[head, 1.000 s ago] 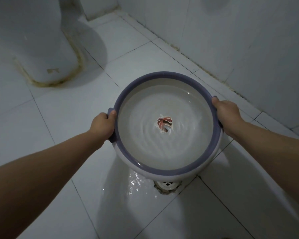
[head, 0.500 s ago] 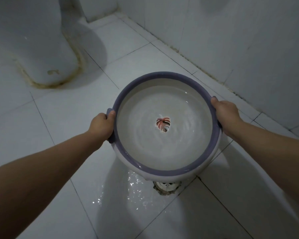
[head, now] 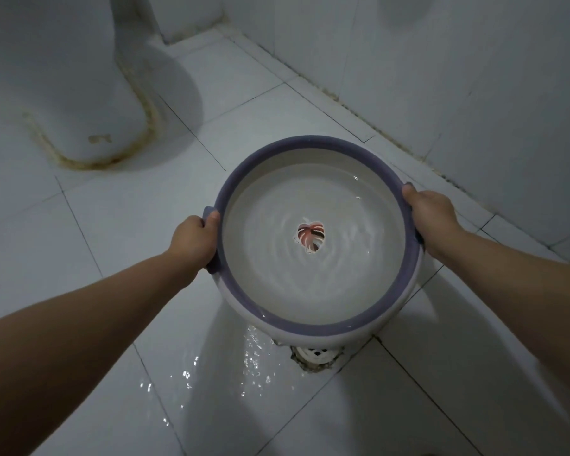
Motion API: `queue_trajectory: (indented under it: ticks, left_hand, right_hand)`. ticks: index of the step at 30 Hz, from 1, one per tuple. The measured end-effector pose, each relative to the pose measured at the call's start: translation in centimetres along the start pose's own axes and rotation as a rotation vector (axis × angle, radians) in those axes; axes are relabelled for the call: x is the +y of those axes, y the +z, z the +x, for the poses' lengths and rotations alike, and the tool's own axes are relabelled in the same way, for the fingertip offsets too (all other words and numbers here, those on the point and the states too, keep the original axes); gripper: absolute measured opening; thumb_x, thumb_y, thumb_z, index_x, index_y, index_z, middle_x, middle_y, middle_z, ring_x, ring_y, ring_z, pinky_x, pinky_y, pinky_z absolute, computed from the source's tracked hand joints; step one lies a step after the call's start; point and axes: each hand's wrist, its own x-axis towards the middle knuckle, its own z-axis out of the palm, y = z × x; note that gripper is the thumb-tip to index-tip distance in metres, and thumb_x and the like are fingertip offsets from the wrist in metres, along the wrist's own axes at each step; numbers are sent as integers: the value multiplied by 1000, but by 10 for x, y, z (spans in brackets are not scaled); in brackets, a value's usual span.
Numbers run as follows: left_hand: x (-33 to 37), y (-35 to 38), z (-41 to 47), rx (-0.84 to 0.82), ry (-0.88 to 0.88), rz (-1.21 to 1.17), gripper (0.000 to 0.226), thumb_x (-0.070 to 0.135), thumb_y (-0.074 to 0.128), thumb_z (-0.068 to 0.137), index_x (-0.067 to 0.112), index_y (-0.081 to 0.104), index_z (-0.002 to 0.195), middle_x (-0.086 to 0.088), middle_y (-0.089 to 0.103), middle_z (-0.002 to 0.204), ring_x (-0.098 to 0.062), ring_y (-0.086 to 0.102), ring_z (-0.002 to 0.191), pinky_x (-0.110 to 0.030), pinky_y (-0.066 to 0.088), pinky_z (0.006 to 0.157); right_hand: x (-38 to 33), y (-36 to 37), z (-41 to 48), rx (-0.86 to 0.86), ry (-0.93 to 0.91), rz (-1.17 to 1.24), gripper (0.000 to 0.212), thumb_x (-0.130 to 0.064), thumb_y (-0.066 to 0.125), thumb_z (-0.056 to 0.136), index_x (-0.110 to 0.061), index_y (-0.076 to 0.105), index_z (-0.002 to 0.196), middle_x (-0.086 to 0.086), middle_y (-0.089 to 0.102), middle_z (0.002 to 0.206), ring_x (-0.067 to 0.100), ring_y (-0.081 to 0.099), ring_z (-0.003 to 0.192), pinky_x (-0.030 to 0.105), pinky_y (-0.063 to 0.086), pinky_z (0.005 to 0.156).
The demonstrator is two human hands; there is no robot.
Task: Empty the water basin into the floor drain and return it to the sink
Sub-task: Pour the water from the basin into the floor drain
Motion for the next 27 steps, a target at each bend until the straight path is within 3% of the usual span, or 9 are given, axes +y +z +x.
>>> queue_trajectory:
  ticks: [9, 16, 20, 27]
  left_hand:
    - [4, 1, -1, 8, -6, 25, 56, 42, 26, 97, -6, 53, 108, -16, 54, 87, -26, 50, 72, -32, 38, 58]
    - [2, -1, -2, 13, -1, 11, 56, 43, 27, 97, -6, 53, 108, -16, 54, 88, -29, 51, 76, -36, 40, 66]
    - [1, -1, -1, 22, 5, 18, 56, 42, 27, 97, -6, 54, 105, -14, 53, 84, -24, 49, 67, -32, 38, 59]
    - [-1, -2, 0, 15, 1, 12, 55, 42, 27, 97, -5, 54, 105, -15, 55, 86, -28, 52, 75, -34, 39, 65]
  right_hand:
    - [1, -2, 1, -13, -1, 34, 33, -42, 49, 88, -11, 52, 77, 7, 50, 63, 20, 47, 53, 27, 36, 50]
    - [1, 0, 2, 12, -1, 0, 45, -43, 47, 89, -12, 41, 58, 5, 46, 57, 19, 44, 49, 27, 31, 45]
    - [0, 1, 2, 16, -7, -33, 44, -44, 46, 90, -10, 43, 61, 6, 45, 57, 20, 43, 49, 29, 31, 45]
    - [-1, 4, 3, 25, -9, -52, 46, -44, 46, 90, -9, 42, 61, 6, 43, 55, 20, 42, 47, 29, 30, 43]
